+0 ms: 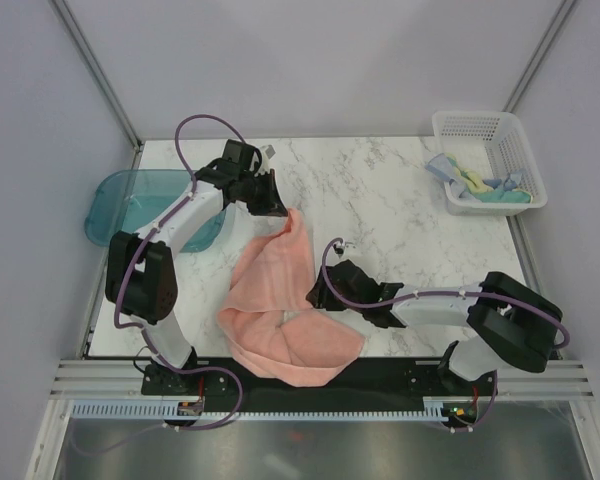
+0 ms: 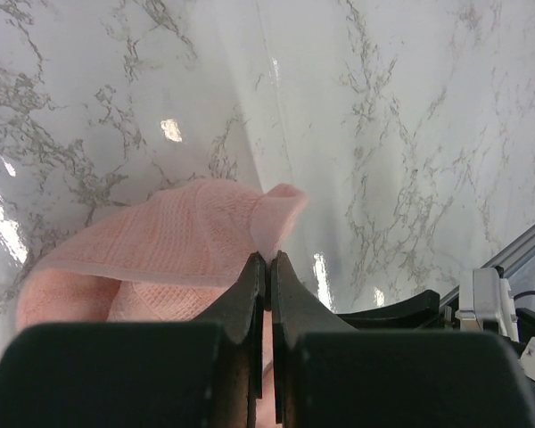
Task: Fold and stack the towels
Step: Flatten out the crumpled towel
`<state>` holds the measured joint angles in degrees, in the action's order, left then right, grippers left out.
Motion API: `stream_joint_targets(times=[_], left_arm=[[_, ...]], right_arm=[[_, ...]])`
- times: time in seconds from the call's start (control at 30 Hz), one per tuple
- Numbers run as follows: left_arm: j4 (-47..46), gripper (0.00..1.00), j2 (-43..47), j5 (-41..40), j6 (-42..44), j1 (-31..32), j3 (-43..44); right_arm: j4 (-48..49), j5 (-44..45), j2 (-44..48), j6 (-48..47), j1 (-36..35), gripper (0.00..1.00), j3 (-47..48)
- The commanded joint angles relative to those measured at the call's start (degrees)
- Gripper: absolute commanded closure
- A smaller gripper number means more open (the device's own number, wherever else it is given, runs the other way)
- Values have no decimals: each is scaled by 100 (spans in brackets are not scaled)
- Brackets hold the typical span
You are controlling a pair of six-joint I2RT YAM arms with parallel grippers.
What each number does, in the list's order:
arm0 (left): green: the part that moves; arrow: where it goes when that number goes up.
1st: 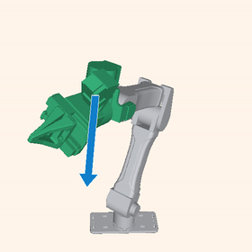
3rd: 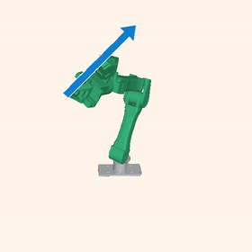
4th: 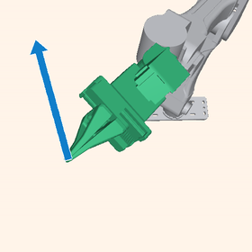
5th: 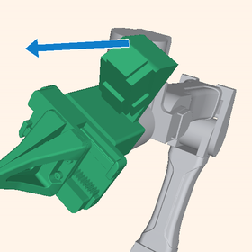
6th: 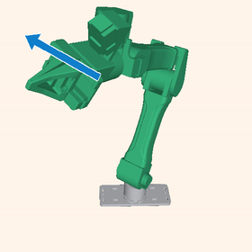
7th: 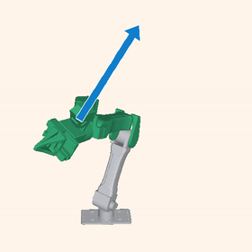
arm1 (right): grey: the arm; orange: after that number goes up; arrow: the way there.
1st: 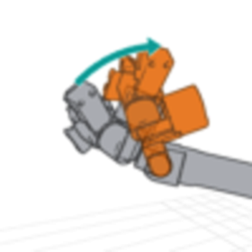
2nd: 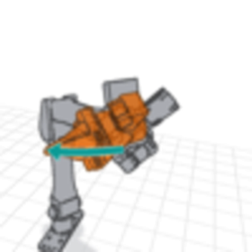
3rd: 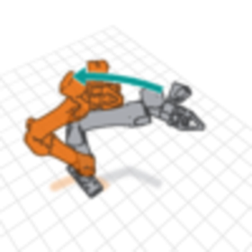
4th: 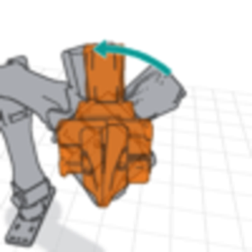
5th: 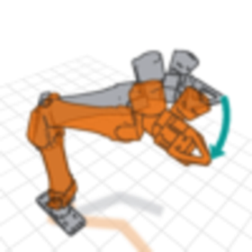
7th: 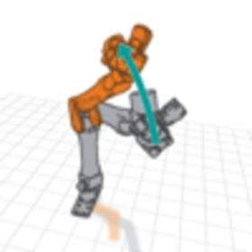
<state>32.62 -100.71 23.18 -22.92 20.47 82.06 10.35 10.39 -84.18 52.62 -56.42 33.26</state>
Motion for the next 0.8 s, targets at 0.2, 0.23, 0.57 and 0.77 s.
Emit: stream_joint_targets(times=[0.2, 0.23, 0.57, 0.77], left_arm=[[-353, 98, 174, 213, -64, -43, -234], [-353, 98, 183, 222, -64, -43, -243], [-362, 98, 376, 274, -46, -43, -182], [24, 98, 1534, 344, 146, -26, 134]], right_arm=[[1013, -108, -414, 301, -114, 55, -223], [1022, -108, -441, 293, -106, 56, -214], [86, 496, 295, -330, -106, 100, 22], [-2752, 1473, 2211, -1384, -106, 100, 1136]])
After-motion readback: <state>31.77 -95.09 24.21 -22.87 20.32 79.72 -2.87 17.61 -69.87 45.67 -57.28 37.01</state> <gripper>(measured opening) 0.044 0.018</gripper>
